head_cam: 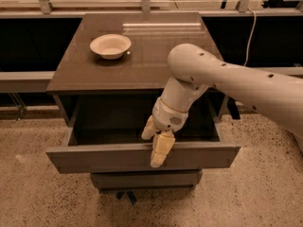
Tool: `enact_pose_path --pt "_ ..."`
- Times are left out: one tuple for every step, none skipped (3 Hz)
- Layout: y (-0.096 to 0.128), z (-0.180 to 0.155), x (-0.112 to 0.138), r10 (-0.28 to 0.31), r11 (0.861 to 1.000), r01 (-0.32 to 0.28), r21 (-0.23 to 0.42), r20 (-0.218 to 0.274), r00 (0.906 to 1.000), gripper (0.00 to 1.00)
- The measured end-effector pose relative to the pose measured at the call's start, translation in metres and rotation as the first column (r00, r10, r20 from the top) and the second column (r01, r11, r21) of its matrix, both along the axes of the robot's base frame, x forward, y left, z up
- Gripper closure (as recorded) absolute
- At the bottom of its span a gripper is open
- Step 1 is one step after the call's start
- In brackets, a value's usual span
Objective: Open top drawer
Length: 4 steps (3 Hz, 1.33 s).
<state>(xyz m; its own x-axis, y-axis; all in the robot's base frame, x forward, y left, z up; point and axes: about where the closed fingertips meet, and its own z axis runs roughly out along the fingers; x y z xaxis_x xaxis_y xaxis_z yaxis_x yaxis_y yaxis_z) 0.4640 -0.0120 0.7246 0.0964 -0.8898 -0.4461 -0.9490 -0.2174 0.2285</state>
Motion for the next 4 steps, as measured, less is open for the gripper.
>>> enact_pose_path --pt "-0.013 -0.001 0.020 -0.064 0.998 0.065 -0.016 0.062 0.9960 0.51" --pt "-0.025 -0.015 0.052 -0.124 0.988 0.136 -0.076 0.139 0.9825 0.74" --pt "-0.038 -0.031 0.086 -0.172 0.970 0.204 -0.130 0.225 0.9591 0.97" --pt "-0.046 -0.044 0.115 -0.203 0.959 0.250 -0.131 0.291 0.9349 1.00"
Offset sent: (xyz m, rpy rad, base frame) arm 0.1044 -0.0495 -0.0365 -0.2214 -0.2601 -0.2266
